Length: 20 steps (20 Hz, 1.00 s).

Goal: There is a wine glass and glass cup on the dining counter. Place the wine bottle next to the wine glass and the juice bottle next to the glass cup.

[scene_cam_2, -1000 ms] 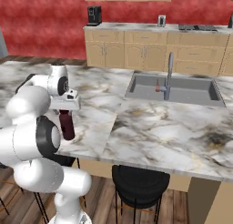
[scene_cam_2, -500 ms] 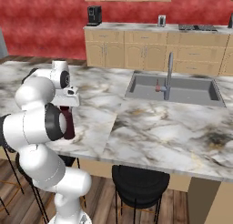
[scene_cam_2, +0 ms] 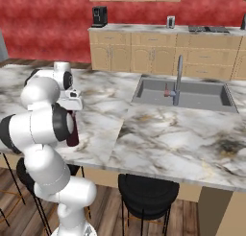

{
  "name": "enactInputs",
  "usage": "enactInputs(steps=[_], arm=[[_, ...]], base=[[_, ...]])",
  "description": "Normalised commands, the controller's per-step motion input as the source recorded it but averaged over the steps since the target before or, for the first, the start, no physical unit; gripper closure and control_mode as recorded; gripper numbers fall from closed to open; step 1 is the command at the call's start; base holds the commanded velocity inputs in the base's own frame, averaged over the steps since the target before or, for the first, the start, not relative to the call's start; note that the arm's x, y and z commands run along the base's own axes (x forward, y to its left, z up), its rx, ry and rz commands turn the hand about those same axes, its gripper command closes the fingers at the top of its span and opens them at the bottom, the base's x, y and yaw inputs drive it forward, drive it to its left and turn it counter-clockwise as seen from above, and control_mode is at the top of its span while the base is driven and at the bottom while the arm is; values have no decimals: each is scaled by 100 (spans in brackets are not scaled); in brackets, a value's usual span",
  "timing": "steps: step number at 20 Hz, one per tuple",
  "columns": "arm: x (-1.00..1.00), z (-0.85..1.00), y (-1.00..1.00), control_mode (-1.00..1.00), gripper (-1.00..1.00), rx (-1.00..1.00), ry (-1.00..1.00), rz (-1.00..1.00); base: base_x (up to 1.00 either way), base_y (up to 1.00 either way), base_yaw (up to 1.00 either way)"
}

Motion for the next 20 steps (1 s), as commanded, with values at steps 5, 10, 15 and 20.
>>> enactInputs(steps=[5,10,15,20], arm=[[-10,-29,0,-100,100,0,-3,-1],[-19,-27,0,-100,100,0,-7,-1],[-18,-25,-4,-100,100,0,-8,-3],[-19,-24,-7,-100,-100,0,-9,-4]], base=[[0,0,0],[0,0,0],[0,0,0],[0,0,0]])
